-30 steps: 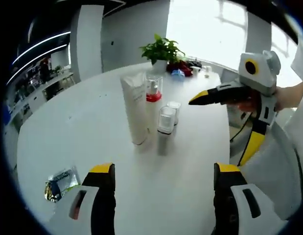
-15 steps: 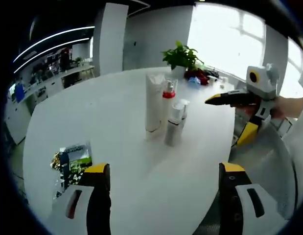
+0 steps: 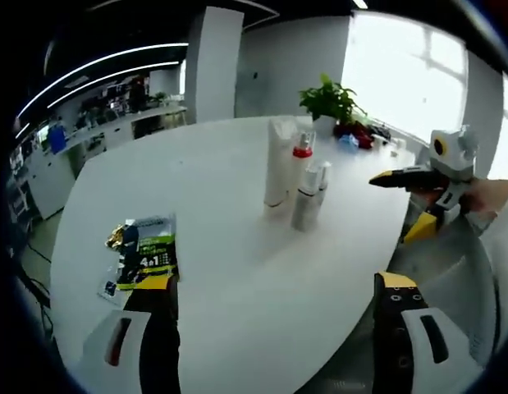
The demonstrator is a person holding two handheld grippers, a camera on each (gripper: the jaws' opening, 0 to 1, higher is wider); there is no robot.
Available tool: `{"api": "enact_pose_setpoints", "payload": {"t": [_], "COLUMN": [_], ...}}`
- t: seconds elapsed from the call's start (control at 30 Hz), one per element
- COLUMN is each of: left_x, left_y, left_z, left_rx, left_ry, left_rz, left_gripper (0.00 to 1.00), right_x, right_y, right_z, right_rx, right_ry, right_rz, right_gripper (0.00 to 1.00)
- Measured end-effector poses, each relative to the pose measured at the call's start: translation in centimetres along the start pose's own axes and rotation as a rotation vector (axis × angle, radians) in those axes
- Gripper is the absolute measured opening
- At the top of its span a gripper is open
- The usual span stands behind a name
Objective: Arrange the skincare products in the storage area until every visible bottle or jar stands upright without overlapping.
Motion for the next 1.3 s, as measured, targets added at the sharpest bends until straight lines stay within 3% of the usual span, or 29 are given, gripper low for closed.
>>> {"api": "enact_pose_setpoints", "payload": {"t": [0.2,0.5,1.3], "left_x": [-0.2,-0.6,0.0], "left_y": [1.2,2.8,2.9], "left_z": [-1.2,-1.9,-2.0], "left_rx": [0.014,-0.018,-0.013], "left_ry": [0.028,0.049,0.08], "left_rz": [0.039,0.146,0.195], "left_gripper": [0.97,0.97,0.97], "right_x": [-0.1,-0.2,-0.5], "right_y": [0.3,1.0,1.3], "right_z": [0.2,0.4,0.1], "right_rx": [-0.01,-0.022,-0.026], "right_ry": [0.012,0.009,-0.023], "right_rz": [-0.006,-0.021,-0.035], "right_gripper": [1.0,1.0,1.0]}}
Point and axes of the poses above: the point that each gripper's makers call its tool centre point, and the gripper's own axes: y roughly backward along the fingers, x roughly to its left, z roughly out of its top, the point moved 8 cm from there along y, roughly backward along the fingers, and after that the axes turned 8 degrees about -x, right-handed, at the moved point
